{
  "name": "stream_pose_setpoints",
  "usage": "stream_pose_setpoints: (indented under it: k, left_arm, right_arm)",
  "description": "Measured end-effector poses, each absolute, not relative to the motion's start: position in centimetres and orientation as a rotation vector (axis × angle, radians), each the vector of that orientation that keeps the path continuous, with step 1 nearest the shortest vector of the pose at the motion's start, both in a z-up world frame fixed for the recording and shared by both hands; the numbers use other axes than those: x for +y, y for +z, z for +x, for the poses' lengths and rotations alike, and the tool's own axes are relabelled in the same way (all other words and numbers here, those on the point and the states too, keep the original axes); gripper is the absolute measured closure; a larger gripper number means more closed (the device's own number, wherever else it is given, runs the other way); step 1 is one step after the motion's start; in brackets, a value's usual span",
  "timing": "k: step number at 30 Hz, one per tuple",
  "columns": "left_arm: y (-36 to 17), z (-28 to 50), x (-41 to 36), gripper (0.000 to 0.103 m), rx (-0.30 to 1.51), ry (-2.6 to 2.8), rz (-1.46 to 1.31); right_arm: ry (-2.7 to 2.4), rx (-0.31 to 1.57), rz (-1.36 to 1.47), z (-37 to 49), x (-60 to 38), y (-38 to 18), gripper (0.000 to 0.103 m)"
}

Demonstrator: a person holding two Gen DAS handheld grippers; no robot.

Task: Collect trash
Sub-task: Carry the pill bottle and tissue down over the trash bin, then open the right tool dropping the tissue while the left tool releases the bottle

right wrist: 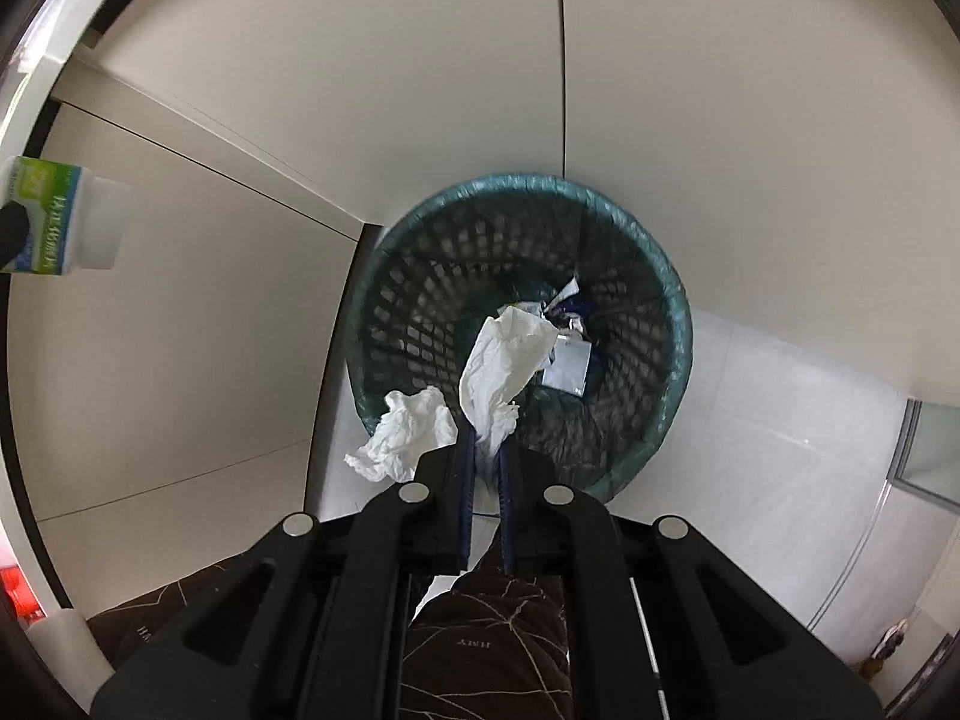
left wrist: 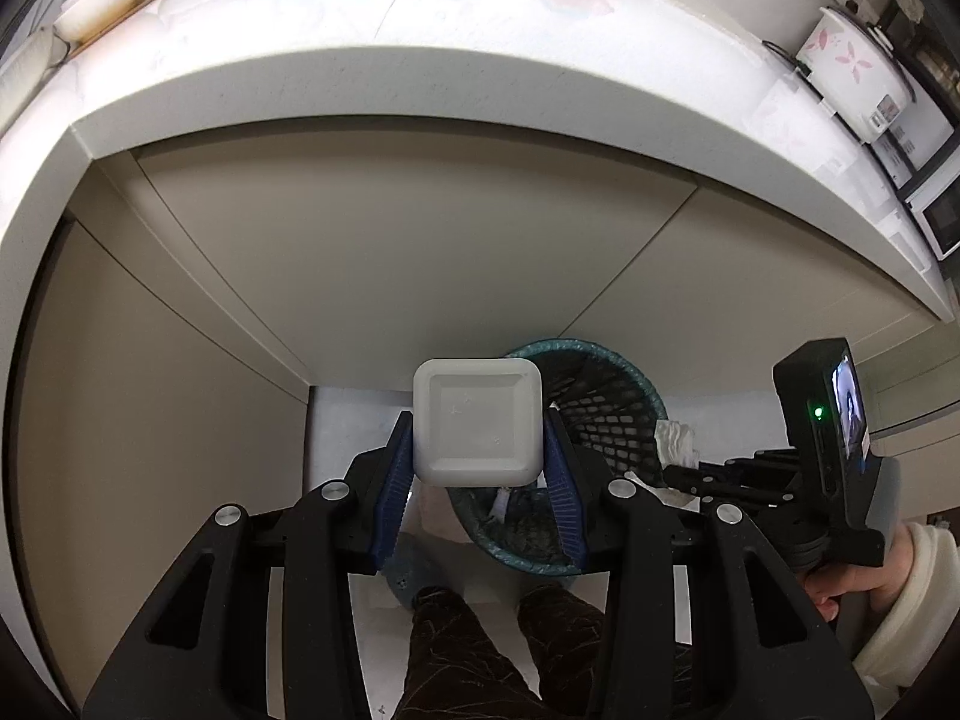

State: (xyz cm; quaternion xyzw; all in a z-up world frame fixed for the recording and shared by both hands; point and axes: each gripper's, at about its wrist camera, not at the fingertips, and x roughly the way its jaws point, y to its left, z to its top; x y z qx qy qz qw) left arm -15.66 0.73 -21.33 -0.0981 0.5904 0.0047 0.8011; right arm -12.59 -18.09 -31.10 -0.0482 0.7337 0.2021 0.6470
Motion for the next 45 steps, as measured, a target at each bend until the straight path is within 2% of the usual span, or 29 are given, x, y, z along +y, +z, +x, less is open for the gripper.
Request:
stream_pose_setpoints:
  k: [7,10,13,15,16,18,24,29,45]
  left_arm:
    - [-22.1,-15.9,0.2,0.063,1.303,0.013,-0.194]
    - [-22.4,-16.1,-0.2,0.062,1.317,0.005,-0.189]
    - [-22.8,-16.4,-0.5,0.062,1.331,0.002,-0.174]
    - [-23.0,-16.5,-0.6,0.062,1.341,-0.002,-0.172]
    - [-23.2,-16.5,-0.7,0.062,1.346,-0.004,-0.171]
    - [-23.4,-16.6,-0.9,0.062,1.352,-0.008,-0.169]
    - [-24.8,-16.0,-2.4,0.062,1.376,-0.029,-0.173]
    - [-26.2,-14.8,-4.6,0.062,1.393,-0.068,-0.16]
    - [-30.1,-12.1,-13.0,0.062,1.453,-0.174,-0.093]
  right_arm:
    - [0.483,1.68,-0.142,-13.0,-17.1,-32.1,0.088]
    - [0.473,1.671,-0.141,-13.0,-17.1,-32.1,0.078]
    - [0.451,1.665,-0.12,-12.8,-17.4,-32.1,0.062]
    - [0.435,1.66,-0.109,-12.7,-17.6,-32.1,0.045]
    - [0.425,1.654,-0.101,-12.7,-17.7,-32.1,0.041]
    - [0.401,1.647,-0.078,-12.6,-18.2,-31.9,0.024]
    - [0.341,1.592,0.006,-11.7,-20.8,-30.0,0.009]
    - [0.262,1.522,0.01,-10.9,-23.5,-27.8,0.008]
    - [0.192,1.459,0.002,-10.4,-30.5,-23.4,0.008]
